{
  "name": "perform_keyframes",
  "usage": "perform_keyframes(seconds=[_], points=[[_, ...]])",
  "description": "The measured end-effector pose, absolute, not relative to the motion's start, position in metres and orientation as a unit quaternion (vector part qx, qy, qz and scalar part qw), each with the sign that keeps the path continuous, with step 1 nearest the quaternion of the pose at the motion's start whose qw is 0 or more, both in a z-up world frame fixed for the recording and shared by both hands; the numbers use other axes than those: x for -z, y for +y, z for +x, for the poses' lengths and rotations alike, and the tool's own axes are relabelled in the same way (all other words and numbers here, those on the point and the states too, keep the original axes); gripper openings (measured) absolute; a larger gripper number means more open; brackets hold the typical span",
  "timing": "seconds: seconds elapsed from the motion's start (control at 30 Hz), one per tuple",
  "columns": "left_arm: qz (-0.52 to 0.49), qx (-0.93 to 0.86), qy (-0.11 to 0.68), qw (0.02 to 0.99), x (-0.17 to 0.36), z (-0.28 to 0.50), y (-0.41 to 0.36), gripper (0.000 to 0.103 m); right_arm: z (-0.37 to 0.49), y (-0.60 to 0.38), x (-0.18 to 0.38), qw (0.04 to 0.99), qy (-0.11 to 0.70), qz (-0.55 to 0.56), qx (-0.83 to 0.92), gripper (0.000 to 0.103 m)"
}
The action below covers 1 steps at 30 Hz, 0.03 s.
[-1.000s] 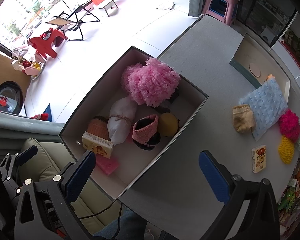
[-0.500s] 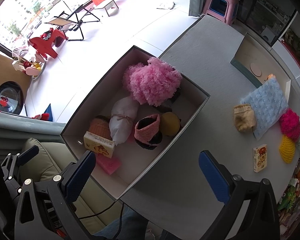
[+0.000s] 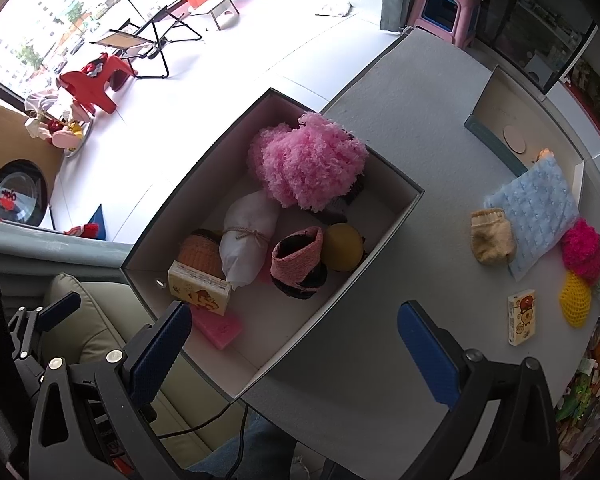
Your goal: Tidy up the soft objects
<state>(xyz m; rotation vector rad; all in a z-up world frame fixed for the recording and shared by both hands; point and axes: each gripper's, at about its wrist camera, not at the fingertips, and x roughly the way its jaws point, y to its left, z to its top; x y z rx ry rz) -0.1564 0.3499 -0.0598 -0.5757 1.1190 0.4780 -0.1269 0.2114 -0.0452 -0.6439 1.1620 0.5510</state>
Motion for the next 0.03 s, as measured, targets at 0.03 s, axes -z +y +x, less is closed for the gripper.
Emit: perform_keyframes(seconds=[0.03], points=[[-0.269, -0.221, 0.518, 0.781, 0.0603, -0.1567, 0.3507, 0.103, -0.1286, 0.2119, 0.0461, 0.752, 0.532, -0.296, -0.253, 0.103]])
